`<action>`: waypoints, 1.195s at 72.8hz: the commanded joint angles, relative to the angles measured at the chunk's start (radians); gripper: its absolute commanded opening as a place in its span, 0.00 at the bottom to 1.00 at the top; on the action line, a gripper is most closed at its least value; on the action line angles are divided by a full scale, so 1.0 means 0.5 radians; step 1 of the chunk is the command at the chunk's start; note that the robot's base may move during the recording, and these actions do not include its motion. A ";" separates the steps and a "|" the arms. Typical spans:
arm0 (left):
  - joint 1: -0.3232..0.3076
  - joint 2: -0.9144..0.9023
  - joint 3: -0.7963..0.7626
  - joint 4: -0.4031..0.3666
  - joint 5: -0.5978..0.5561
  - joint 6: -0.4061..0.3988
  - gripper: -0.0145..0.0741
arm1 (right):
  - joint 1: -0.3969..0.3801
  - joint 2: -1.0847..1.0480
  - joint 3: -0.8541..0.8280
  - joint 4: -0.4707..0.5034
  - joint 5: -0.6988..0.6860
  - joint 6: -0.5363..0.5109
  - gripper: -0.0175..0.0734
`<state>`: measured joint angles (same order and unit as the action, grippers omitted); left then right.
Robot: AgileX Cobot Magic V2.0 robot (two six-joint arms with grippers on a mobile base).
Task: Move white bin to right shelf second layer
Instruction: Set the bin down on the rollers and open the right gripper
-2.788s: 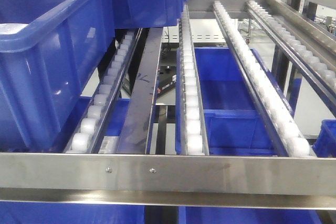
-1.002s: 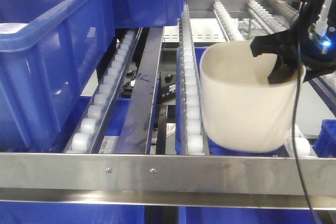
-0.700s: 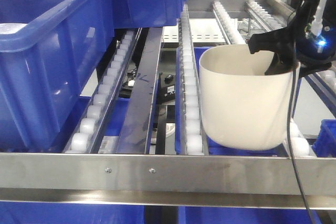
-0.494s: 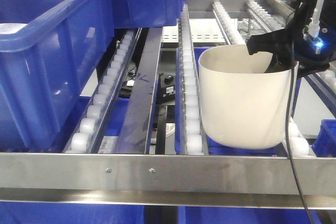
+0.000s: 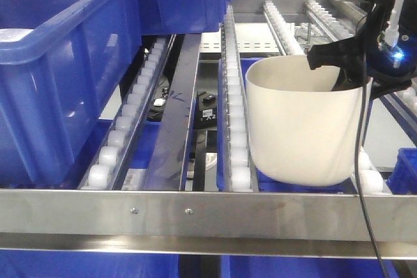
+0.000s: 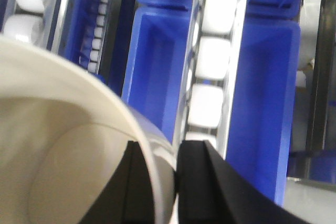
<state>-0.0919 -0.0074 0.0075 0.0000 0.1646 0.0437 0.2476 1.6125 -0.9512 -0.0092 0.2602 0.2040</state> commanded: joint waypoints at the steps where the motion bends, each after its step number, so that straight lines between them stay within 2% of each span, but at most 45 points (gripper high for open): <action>1: -0.012 -0.028 0.074 0.000 -0.174 -0.011 0.26 | 0.002 -0.167 -0.041 0.001 -0.069 -0.007 0.25; 17: -0.012 -0.028 0.074 0.000 -0.174 -0.011 0.26 | 0.002 -0.222 -0.032 0.001 -0.026 -0.007 0.25; 39: -0.012 -0.028 0.074 0.000 -0.174 -0.011 0.26 | 0.002 -0.216 0.116 0.001 -0.261 -0.007 0.25; 61: -0.012 -0.028 0.074 0.000 -0.174 -0.011 0.26 | 0.002 -0.216 0.129 0.001 -0.267 -0.007 0.25; 87: -0.012 -0.028 0.074 0.000 -0.174 -0.011 0.26 | 0.044 -0.216 0.338 0.002 -0.319 -0.007 0.25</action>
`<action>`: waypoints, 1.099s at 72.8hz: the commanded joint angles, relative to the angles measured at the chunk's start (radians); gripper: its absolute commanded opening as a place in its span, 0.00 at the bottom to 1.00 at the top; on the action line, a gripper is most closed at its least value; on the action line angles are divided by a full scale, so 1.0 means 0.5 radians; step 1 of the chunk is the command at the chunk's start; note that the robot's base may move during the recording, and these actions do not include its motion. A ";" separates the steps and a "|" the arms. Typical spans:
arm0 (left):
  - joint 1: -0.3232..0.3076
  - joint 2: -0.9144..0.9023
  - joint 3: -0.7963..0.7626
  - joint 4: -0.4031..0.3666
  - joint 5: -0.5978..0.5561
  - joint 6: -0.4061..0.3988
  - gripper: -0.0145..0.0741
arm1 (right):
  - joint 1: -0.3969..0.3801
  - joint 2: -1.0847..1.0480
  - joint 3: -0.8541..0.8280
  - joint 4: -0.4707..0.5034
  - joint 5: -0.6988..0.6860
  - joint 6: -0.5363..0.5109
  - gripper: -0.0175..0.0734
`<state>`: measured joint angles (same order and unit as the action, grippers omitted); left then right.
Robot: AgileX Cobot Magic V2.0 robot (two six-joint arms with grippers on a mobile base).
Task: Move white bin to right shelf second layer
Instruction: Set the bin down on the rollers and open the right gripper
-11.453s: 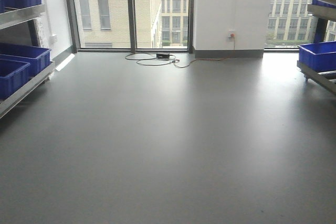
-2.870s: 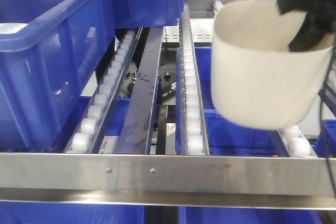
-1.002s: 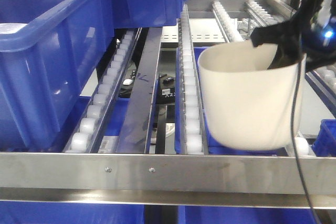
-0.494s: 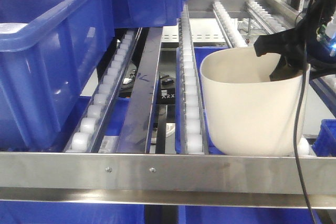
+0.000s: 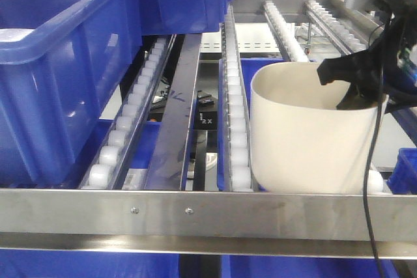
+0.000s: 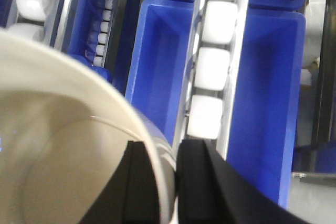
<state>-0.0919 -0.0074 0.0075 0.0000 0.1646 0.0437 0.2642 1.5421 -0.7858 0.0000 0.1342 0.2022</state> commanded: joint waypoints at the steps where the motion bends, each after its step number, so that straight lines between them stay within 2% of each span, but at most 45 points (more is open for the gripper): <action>1: -0.012 -0.028 0.074 0.000 -0.174 -0.011 0.26 | 0.011 -0.075 0.010 -0.016 -0.067 -0.004 0.25; 22: -0.012 -0.028 0.074 0.000 -0.174 -0.011 0.26 | 0.011 -0.083 0.022 0.017 -0.063 -0.004 0.26; 28: -0.012 -0.028 0.074 0.000 -0.174 -0.011 0.26 | 0.011 -0.087 0.022 0.017 -0.063 -0.004 0.29; 34: -0.012 -0.028 0.074 0.000 -0.174 -0.011 0.26 | 0.011 -0.089 0.022 0.017 -0.063 -0.004 0.41; 43: -0.012 -0.028 0.074 0.000 -0.174 -0.011 0.26 | 0.011 -0.123 0.022 0.019 -0.067 -0.004 0.67; 49: -0.012 -0.028 0.074 0.000 -0.174 -0.011 0.26 | 0.011 -0.156 0.022 0.019 -0.072 -0.004 0.75; 80: -0.012 -0.028 0.074 0.000 -0.174 -0.011 0.26 | 0.011 -0.304 0.022 0.019 -0.094 -0.004 0.75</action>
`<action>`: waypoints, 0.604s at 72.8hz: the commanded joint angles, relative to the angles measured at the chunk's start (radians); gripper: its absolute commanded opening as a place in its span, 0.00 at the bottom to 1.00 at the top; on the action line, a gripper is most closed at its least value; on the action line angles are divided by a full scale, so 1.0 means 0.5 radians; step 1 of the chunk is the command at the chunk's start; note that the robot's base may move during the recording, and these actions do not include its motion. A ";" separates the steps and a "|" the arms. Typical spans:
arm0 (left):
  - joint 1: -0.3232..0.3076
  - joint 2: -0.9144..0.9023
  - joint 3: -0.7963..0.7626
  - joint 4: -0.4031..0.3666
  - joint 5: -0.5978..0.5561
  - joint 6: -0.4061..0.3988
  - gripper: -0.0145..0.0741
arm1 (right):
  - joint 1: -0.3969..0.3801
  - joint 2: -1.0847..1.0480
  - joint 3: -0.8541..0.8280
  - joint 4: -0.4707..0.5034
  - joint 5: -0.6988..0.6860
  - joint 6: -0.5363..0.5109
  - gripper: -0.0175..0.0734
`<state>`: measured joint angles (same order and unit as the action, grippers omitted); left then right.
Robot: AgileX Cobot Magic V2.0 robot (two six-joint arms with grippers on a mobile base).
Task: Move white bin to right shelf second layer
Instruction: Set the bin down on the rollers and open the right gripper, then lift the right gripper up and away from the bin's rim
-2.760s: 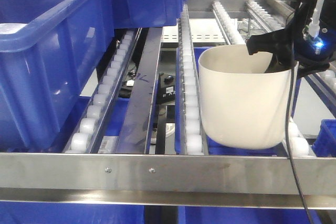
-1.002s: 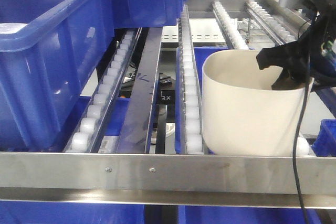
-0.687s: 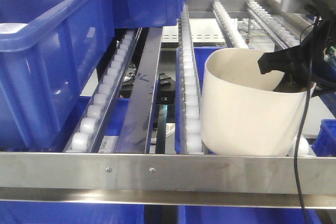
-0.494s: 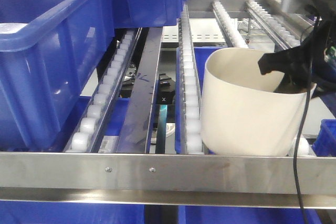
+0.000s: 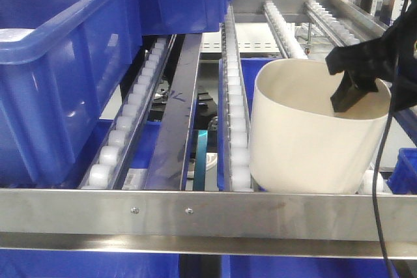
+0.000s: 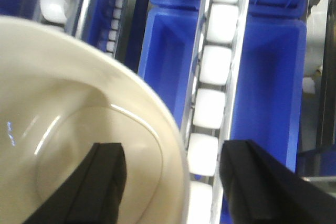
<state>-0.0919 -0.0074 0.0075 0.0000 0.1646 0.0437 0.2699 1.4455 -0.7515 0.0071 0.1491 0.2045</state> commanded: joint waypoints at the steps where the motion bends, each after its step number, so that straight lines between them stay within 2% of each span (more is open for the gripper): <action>1: -0.012 -0.028 0.074 0.000 -0.174 -0.011 0.26 | -0.001 -0.114 -0.047 0.005 -0.123 -0.008 0.75; 33: -0.012 -0.028 0.074 0.000 -0.174 -0.011 0.26 | -0.003 -0.528 -0.046 -0.034 0.006 -0.008 0.74; 38: -0.012 -0.028 0.074 0.000 -0.174 -0.011 0.26 | -0.003 -0.634 -0.044 -0.056 0.031 -0.008 0.68; 44: -0.012 -0.028 0.074 0.000 -0.174 -0.011 0.26 | -0.010 -0.785 -0.027 -0.056 0.047 -0.008 0.58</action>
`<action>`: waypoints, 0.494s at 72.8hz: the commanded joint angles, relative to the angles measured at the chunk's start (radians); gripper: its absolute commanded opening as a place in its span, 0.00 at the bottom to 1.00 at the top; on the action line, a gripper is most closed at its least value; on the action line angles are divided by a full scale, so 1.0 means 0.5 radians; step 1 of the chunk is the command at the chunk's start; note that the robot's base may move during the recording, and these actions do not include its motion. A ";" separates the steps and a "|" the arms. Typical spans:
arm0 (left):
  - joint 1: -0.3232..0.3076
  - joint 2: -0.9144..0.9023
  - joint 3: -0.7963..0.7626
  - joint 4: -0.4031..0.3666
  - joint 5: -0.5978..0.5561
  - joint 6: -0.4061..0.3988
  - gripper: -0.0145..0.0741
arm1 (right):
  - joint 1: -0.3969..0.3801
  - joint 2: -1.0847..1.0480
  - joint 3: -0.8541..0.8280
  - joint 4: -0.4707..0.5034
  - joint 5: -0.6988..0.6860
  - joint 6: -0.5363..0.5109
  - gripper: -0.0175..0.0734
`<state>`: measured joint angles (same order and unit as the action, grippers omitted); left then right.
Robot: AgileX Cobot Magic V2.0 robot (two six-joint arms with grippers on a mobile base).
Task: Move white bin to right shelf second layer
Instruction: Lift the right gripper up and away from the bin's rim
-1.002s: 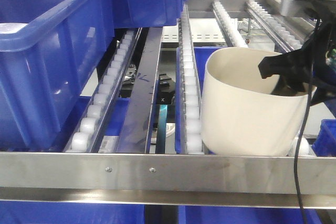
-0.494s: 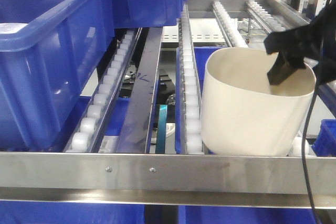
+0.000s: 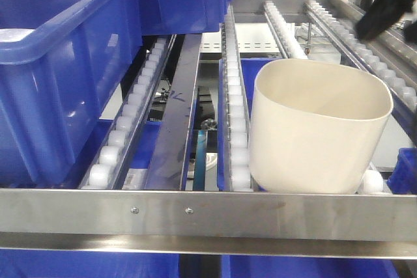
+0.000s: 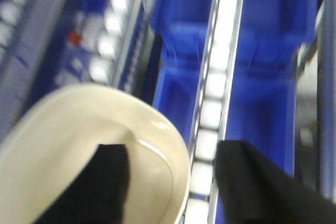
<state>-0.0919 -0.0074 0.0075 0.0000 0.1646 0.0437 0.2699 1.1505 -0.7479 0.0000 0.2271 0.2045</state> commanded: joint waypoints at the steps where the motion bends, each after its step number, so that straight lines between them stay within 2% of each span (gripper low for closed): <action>1: -0.012 -0.028 0.074 0.000 -0.174 -0.011 0.26 | -0.012 -0.224 -0.027 -0.041 -0.112 -0.008 0.54; 14: -0.012 -0.028 0.074 0.000 -0.174 -0.011 0.26 | -0.093 -0.623 0.150 -0.041 -0.173 -0.008 0.23; 18: -0.012 -0.028 0.074 0.000 -0.174 -0.011 0.26 | -0.151 -0.744 0.223 -0.041 -0.176 -0.008 0.26; 36: -0.012 -0.028 0.074 0.000 -0.174 -0.011 0.26 | -0.372 -1.273 0.560 -0.043 -0.176 -0.008 0.25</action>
<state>-0.0919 -0.0074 0.0075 0.0000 0.1646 0.0437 0.1090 0.5706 -0.4748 -0.0071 0.2201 0.2045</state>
